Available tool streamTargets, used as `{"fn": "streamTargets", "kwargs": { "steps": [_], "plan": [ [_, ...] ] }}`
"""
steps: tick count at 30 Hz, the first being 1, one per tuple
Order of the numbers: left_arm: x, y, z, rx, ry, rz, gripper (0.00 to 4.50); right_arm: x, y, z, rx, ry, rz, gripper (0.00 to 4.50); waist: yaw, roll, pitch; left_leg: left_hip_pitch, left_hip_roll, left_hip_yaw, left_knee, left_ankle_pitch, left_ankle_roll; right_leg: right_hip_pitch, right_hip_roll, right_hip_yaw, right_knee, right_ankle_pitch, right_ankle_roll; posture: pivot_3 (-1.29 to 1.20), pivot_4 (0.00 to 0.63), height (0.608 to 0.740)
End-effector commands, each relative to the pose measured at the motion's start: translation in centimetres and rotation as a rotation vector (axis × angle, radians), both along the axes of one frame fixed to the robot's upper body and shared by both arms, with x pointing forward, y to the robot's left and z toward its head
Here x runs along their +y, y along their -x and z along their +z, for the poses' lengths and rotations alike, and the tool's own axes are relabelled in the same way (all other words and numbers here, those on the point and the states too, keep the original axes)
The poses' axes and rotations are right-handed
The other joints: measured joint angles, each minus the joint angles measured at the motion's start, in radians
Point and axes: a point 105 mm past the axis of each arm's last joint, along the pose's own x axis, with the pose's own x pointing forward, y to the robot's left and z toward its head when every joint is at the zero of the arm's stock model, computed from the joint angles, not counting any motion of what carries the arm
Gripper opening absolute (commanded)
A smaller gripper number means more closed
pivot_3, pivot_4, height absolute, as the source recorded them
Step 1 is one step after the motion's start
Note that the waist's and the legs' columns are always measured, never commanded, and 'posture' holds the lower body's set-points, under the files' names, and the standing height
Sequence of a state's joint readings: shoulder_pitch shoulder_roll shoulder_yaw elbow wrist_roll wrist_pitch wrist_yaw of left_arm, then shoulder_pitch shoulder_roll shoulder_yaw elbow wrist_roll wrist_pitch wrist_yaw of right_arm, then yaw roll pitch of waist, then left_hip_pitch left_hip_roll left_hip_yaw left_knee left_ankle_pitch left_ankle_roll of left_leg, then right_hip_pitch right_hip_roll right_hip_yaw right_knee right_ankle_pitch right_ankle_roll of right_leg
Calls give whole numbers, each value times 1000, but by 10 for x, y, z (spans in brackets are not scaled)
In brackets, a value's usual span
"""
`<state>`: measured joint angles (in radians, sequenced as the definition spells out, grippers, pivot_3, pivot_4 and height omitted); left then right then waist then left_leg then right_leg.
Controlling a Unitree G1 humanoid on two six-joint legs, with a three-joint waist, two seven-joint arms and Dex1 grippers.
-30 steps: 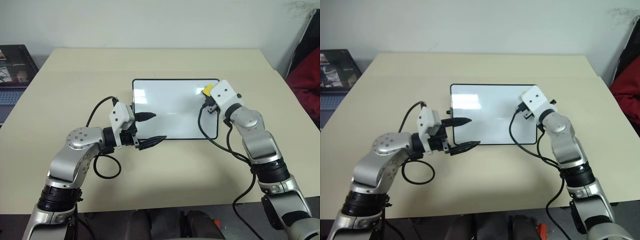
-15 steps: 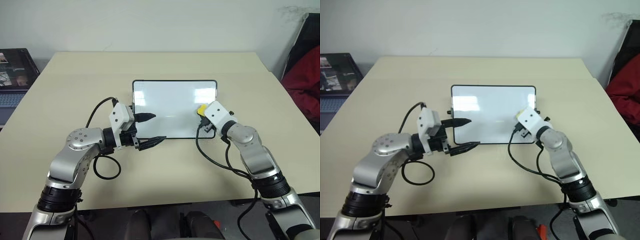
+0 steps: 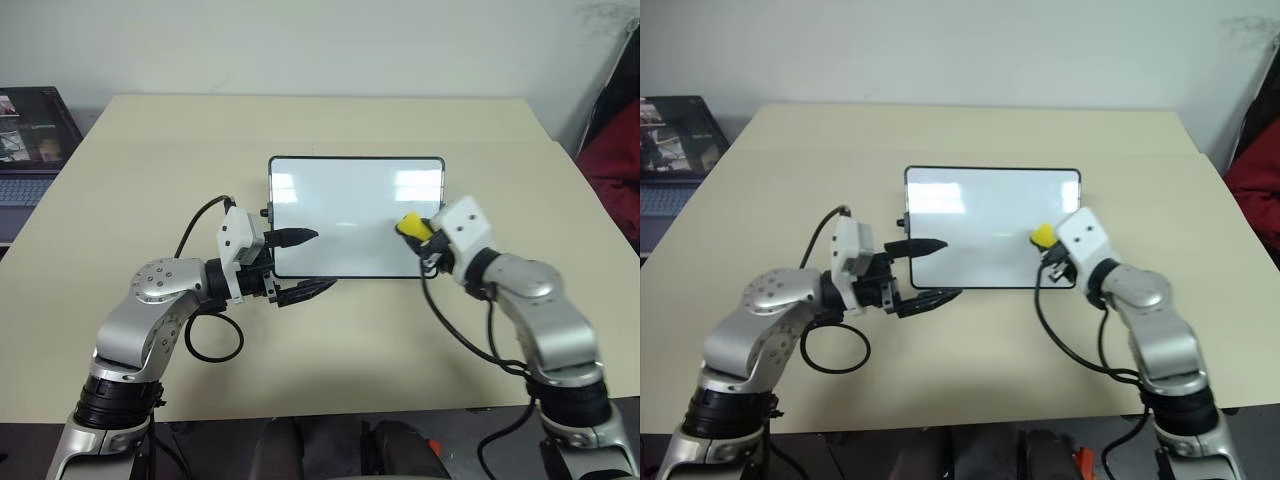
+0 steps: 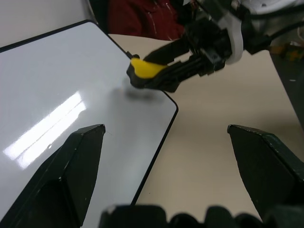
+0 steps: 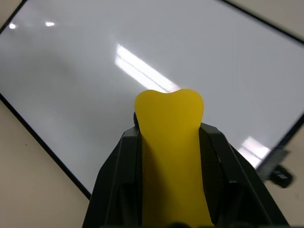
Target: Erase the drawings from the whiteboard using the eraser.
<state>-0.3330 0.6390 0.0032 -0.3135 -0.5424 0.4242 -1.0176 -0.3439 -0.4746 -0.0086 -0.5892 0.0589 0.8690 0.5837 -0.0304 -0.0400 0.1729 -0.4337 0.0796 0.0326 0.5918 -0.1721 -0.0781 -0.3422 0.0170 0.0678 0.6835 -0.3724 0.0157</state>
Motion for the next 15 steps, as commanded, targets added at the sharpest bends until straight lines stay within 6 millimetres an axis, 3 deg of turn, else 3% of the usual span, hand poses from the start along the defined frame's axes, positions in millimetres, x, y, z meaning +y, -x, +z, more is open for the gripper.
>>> {"fn": "streamTargets", "kwargs": {
  "steps": [1, 5, 9, 15],
  "plan": [
    [-8, 10, 12, -38, 6, -76, 4500, -20, 16, 10, 23, -55, -42, 1246, 1, 0, 0, 0, 0, 0, 0, 0, 0, 1, 0, 0, -1, 0, 0, 0, 150, 740],
    [-14, 14, 12, -26, 6, -131, 4500, -39, 28, -1, 108, -68, -102, 1246, 1, 0, 0, 0, -1, 0, 0, -1, 1, 1, 0, 0, -2, 0, 0, 0, 150, 740],
    [-24, 23, 8, -23, -21, -226, 4500, -72, 34, -29, 199, -18, -254, 1246, 1, 0, 0, 0, -1, 0, 0, -1, 1, 2, 1, -1, -1, 0, 0, 0, 150, 740],
    [-34, 33, 5, -17, -44, -346, 4500, -98, 30, -50, 229, -20, -406, 1246, -3, 0, 0, 1, -1, 0, 1, -1, 1, 2, 3, 1, -1, 0, 0, 0, 150, 740]
  ]
}}
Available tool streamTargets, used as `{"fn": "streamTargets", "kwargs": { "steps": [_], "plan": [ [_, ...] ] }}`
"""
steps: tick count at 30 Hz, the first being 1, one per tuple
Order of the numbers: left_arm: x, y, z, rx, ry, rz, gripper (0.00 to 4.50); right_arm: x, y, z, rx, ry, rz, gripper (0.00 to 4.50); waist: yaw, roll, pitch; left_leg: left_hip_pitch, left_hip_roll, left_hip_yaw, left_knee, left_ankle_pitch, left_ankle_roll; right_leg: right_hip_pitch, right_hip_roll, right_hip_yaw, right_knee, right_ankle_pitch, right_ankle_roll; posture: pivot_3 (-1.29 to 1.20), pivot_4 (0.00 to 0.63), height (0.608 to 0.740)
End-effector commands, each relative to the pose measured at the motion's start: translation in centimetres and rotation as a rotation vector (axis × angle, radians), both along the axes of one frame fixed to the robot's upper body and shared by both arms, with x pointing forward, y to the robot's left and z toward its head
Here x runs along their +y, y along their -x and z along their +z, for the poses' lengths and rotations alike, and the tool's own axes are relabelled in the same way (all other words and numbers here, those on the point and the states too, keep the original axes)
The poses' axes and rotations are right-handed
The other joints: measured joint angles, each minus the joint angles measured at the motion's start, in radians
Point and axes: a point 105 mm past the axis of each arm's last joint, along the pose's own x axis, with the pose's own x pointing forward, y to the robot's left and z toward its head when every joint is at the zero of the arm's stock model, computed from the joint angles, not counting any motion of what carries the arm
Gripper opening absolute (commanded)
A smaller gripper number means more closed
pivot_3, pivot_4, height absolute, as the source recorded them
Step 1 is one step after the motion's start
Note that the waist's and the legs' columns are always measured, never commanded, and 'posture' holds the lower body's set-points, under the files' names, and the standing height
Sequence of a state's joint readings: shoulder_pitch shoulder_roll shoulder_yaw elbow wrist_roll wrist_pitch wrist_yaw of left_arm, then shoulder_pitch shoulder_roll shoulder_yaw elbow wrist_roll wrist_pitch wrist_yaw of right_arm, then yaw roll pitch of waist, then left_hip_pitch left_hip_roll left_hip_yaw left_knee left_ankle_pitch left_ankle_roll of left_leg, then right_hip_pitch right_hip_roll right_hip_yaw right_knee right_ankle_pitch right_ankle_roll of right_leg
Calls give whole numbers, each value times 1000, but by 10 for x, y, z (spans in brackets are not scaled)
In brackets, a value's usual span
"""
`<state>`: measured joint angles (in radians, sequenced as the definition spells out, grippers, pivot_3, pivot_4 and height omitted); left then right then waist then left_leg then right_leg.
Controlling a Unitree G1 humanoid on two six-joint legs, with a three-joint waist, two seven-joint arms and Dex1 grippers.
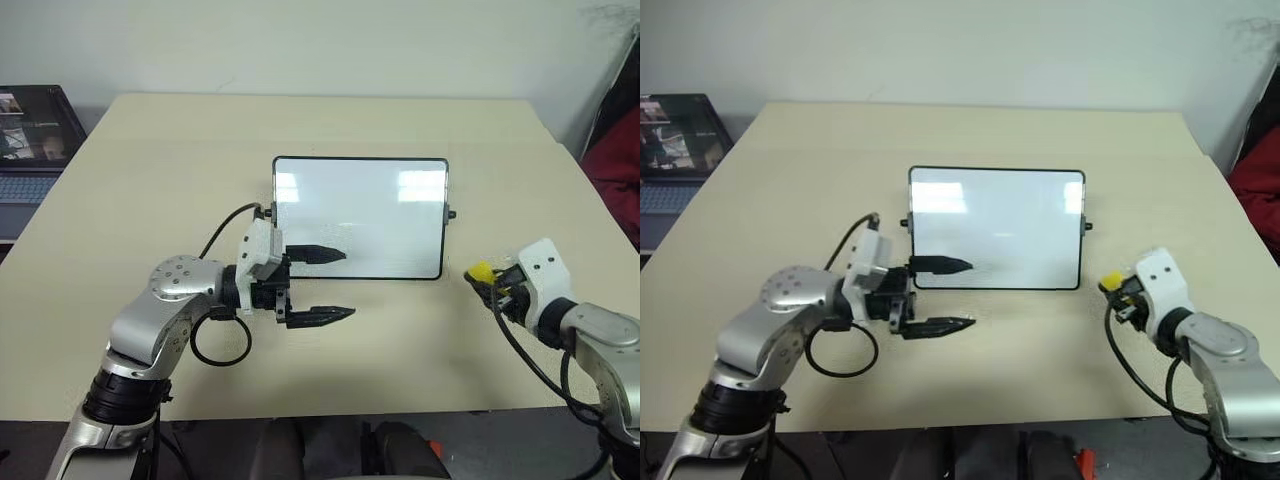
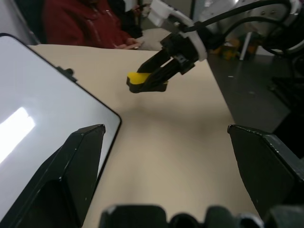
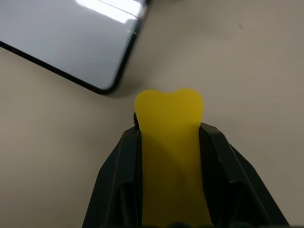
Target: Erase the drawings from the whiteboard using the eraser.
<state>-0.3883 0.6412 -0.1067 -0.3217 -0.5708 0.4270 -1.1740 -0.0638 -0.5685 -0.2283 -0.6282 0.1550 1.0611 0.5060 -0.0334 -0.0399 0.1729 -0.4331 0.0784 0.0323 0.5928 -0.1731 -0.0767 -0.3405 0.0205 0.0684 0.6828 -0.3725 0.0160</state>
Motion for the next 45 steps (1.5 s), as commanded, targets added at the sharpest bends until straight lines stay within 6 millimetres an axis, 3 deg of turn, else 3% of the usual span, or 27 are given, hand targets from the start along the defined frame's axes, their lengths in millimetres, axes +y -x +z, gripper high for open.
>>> {"fn": "streamTargets", "kwargs": {
  "steps": [1, 9, 16, 30, 35, 40, 43, 45],
  "plan": [
    [-7, 11, 9, -57, 3, -90, 4500, -14, -5, 5, -61, 14, -78, 1246, 0, 0, 0, 0, 0, 0, 0, 0, 0, 0, 0, 0, 0, 0, 0, 0, 150, 740],
    [-6, 9, 8, -68, -12, -105, 4500, -21, -16, -1, -75, 2, -130, 1246, 2, 1, 0, 0, 0, 0, 0, 0, 0, 0, 1, 0, 0, 0, 0, 0, 150, 740],
    [-4, 2, 6, -77, 1, -61, 4500, -25, -25, -5, -65, -109, -181, 1246, 3, 1, 0, 0, 0, 0, 0, 0, 0, 0, 1, 0, 0, 0, 0, 0, 150, 740],
    [-3, 0, 4, -80, 4, -40, 4500, -29, -44, -6, -83, -112, -230, 1246, 3, 2, -1, 0, 0, 0, 1, 0, 0, 0, 1, 0, 1, 0, 0, 0, 150, 740],
    [-4, 1, 5, -81, 6, -36, 4500, -24, -47, -11, -75, -138, -232, 2806, 3, 2, -1, 0, 1, 0, 1, 0, 0, 0, 1, 0, 2, 0, 0, 0, 150, 740],
    [-4, -1, 5, -85, 7, -26, 4500, -23, -48, -3, -109, -156, -243, 4483, 3, 2, -1, 0, 1, 0, 2, 0, 0, 0, 1, 0, 4, 0, 0, 0, 150, 740],
    [-3, -4, 7, -93, 12, 0, 4500, -21, -48, 12, -176, -140, -230, 4483, 3, 2, -1, 0, 0, 0, 3, 0, 0, 0, 1, 0, 6, 0, 0, 0, 150, 740],
    [6, -16, 11, -109, 27, 108, 4500, -3, -44, 39, -276, -146, -142, 4483, 2, 3, 0, 0, 0, 0, 4, 0, 0, 0, 1, 0, 7, 0, 0, 0, 150, 740]
  ]
}}
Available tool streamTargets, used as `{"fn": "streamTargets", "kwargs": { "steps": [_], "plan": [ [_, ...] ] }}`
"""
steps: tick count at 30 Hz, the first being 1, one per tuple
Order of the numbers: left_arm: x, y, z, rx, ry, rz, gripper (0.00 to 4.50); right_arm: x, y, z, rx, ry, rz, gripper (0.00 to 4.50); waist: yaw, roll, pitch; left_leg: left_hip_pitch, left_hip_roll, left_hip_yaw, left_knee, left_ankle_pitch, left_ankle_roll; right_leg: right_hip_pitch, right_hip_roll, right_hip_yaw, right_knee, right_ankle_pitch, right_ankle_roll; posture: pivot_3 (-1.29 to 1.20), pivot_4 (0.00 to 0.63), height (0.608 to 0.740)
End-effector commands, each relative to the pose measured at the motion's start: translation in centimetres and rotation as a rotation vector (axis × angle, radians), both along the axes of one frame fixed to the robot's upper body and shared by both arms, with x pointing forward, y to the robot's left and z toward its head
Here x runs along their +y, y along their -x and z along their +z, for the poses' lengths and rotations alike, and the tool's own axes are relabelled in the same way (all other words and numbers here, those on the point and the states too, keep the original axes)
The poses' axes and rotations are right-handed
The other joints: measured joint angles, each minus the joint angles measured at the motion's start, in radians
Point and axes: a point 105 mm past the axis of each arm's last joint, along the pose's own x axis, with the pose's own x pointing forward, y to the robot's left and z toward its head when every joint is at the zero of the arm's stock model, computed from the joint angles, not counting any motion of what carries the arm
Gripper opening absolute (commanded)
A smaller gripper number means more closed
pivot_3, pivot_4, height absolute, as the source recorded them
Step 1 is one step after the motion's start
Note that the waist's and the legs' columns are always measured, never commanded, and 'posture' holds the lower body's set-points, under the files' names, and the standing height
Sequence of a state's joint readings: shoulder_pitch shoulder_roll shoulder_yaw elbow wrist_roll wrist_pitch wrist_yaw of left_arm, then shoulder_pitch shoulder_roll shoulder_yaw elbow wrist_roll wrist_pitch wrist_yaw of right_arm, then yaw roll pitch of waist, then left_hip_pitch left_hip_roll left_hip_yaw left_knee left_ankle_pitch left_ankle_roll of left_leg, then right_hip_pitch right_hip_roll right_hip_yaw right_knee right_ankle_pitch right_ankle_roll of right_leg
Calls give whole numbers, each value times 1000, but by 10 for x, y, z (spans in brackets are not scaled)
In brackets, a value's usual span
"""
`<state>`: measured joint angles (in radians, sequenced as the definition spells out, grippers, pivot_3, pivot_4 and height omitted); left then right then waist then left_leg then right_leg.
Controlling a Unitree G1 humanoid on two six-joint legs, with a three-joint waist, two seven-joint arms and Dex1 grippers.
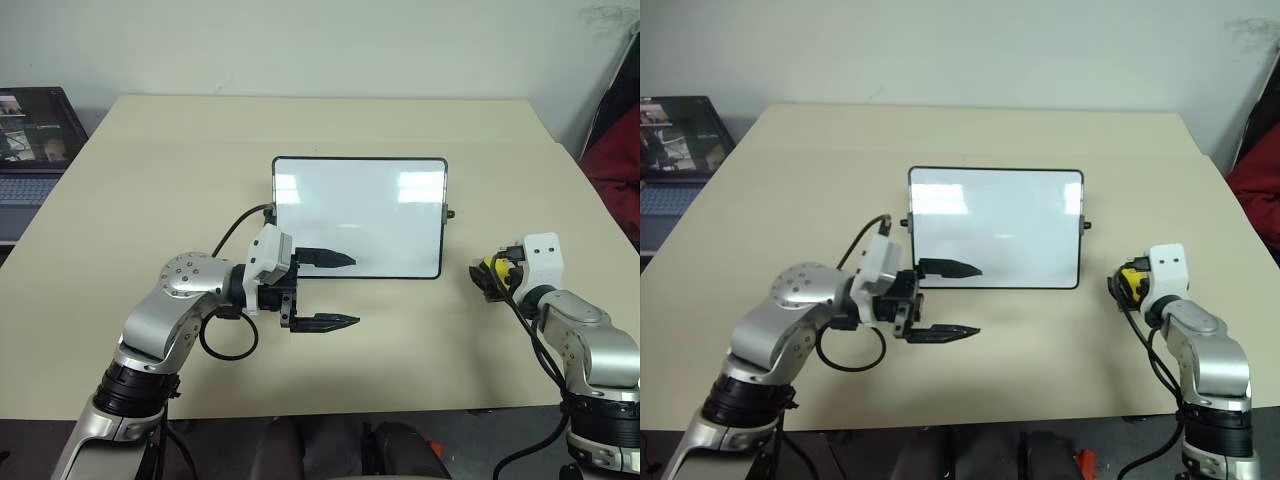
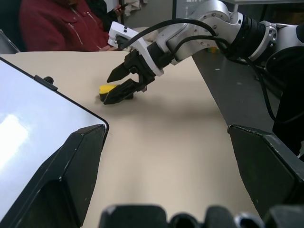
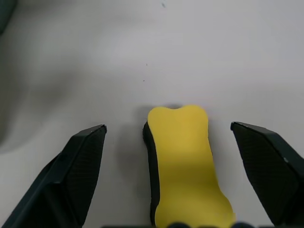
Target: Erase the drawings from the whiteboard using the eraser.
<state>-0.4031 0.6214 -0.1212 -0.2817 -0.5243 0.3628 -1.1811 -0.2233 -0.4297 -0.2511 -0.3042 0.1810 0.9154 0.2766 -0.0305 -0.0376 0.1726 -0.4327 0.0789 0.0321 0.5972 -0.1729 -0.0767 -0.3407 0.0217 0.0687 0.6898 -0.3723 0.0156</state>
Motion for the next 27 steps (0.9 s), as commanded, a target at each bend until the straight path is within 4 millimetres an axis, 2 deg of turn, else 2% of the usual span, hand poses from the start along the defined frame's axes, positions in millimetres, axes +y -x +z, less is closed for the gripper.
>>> {"fn": "streamTargets", "kwargs": {
  "steps": [1, 4, 8, 12, 18, 21, 24, 27],
  "plan": [
    [14, -16, 16, -67, 51, 163, 4500, 28, 6, 63, -261, 14, 115, 4483, -2, 1, 1, 0, 0, 0, 1, 0, 0, -1, 0, 1, 1, 0, 0, 0, 150, 740],
    [37, -31, 25, -56, 151, 391, 4500, 52, 19, 90, -434, -3, 168, 4483, -4, 1, 1, 0, 1, -1, 1, 0, 0, -1, 2, 1, 4, 0, 0, 0, 150, 740],
    [65, -33, 24, -70, 270, 685, 4500, 81, 40, 96, -575, -92, 254, 4483, -2, 1, 0, 0, 1, -2, 2, 0, 0, -1, 1, 1, 4, 0, 0, 0, 150, 740],
    [84, -27, 15, -85, 363, 921, 4500, 97, 62, 75, -608, -165, 321, 4483, 5, 0, -1, -1, 1, -2, 5, 0, 0, 0, -2, -1, 4, 0, 1, 0, 150, 740],
    [116, -18, 1, -169, 383, 1230, 4500, 92, 79, 28, -573, -202, 268, 4483, -1, 0, -2, 4, 1, -4, 9, -2, 3, 6, -5, -3, 8, -1, 2, 0, 150, 740],
    [146, -8, -9, -211, 368, 1423, 4500, 89, 89, 2, -517, -208, 253, 4483, -1, -1, -2, 7, 1, -3, 9, -1, 3, 8, -5, -2, 8, -2, 4, 0, 150, 740],
    [151, -1, -18, -207, 356, 1473, 4500, 95, 90, -7, -499, -229, 304, 4483, -3, -1, -2, 8, 1, -3, 9, -1, 3, 8, -5, -1, 8, -2, 4, 0, 150, 740],
    [154, 2, -25, -202, 345, 1518, 4500, 98, 90, -6, -504, -214, 330, 4483, -1, -1, -3, 8, 1, -3, 9, -1, 3, 8, -5, -1, 8, -2, 4, 0, 150, 740]
  ]
}}
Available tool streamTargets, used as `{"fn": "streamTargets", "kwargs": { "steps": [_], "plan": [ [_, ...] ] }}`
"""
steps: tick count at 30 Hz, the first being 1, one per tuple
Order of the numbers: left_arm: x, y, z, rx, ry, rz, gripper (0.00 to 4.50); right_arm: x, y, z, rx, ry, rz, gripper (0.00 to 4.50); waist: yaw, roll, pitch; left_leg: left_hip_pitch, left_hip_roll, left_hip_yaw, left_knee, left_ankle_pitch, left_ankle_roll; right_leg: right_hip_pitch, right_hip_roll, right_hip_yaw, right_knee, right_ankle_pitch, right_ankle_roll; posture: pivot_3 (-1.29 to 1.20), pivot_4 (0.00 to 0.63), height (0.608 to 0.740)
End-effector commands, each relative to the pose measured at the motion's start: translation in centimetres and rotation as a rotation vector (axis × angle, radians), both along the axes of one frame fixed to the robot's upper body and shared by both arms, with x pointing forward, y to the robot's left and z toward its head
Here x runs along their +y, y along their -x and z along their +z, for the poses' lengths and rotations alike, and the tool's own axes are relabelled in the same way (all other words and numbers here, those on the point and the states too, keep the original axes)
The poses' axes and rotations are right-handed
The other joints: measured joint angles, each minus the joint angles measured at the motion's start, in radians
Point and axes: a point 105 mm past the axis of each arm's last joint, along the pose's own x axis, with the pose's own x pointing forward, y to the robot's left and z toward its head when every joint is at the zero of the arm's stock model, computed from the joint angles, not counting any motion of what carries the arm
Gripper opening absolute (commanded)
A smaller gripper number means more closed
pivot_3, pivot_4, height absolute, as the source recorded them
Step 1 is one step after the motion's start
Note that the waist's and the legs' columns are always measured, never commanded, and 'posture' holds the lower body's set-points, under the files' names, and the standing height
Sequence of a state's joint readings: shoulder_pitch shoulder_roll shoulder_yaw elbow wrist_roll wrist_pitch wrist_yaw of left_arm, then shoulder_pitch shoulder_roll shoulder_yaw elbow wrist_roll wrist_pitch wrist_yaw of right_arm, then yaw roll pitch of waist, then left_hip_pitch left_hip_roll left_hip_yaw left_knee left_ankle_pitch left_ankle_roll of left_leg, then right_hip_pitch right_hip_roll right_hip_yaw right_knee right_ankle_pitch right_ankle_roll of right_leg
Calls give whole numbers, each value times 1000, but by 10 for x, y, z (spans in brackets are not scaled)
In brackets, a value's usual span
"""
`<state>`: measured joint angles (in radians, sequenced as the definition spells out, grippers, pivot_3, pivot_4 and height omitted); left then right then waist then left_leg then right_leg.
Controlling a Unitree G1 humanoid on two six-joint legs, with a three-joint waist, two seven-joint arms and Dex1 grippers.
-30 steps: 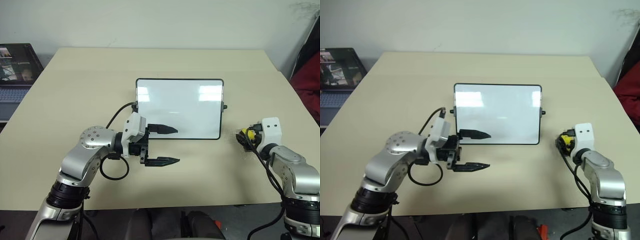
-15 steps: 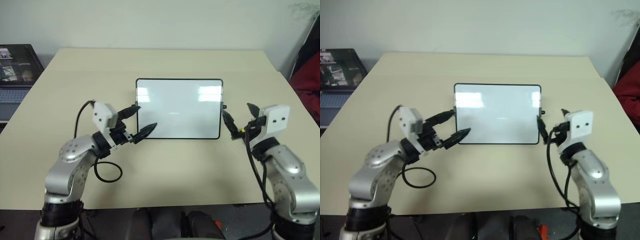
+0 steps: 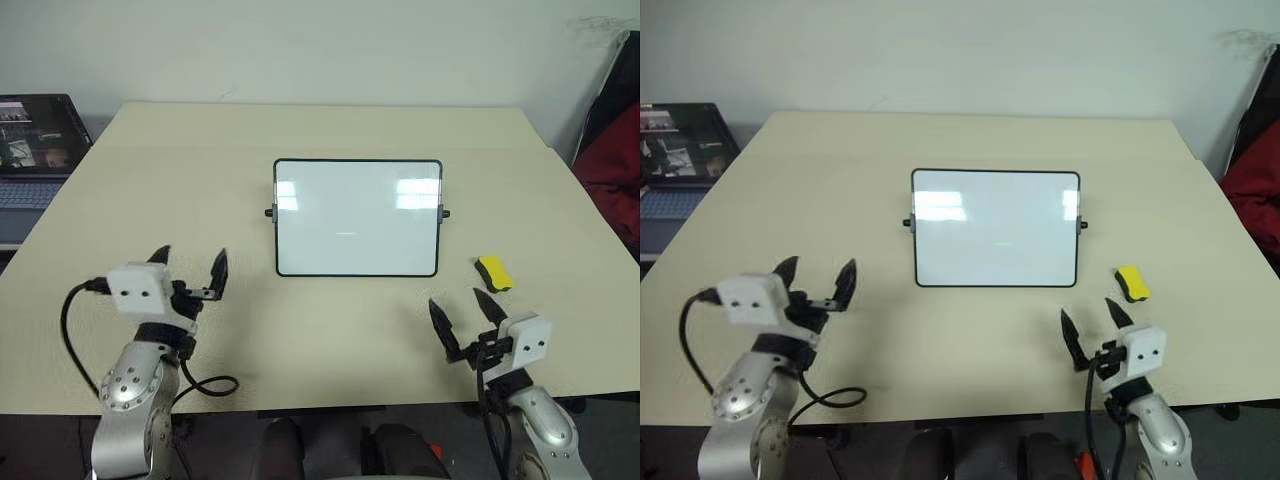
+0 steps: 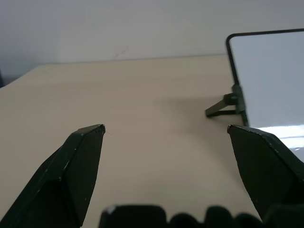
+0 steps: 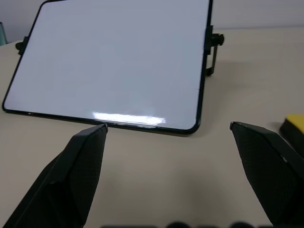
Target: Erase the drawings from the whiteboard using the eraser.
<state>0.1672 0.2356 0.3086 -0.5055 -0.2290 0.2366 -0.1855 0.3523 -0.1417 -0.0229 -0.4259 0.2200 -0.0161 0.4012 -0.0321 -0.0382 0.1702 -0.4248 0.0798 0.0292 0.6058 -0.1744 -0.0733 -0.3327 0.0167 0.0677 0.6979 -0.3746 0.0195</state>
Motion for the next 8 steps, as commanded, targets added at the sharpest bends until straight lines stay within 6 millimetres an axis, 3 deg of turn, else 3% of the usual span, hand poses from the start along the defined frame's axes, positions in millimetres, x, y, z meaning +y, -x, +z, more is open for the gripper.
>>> {"fn": "streamTargets", "kwargs": {
  "steps": [1, 4, 8],
  "plan": [
    [-1, 5, 9, -52, -31, 27, 4500, 5, 3, 14, -75, 15, 34, 4483, 1, -1, 0, 0, 0, 0, 0, 0, 0, 0, 0, 0, 0, 0, 0, 0, 150, 740],
    [-5, 8, -3, -24, -53, 23, 4500, 2, 6, 11, -58, 15, 24, 4483, 4, -1, -1, 0, 0, 0, 0, 0, 0, 0, 0, -1, -1, 0, 0, 0, 150, 740],
    [-10, -4, -17, -6, -44, 17, 4500, 6, 8, 9, -31, -2, 43, 4483, 4, -1, -1, -1, 0, 0, 0, -1, 0, 0, 0, -1, -1, 0, 0, 0, 150, 740]
  ]
}}
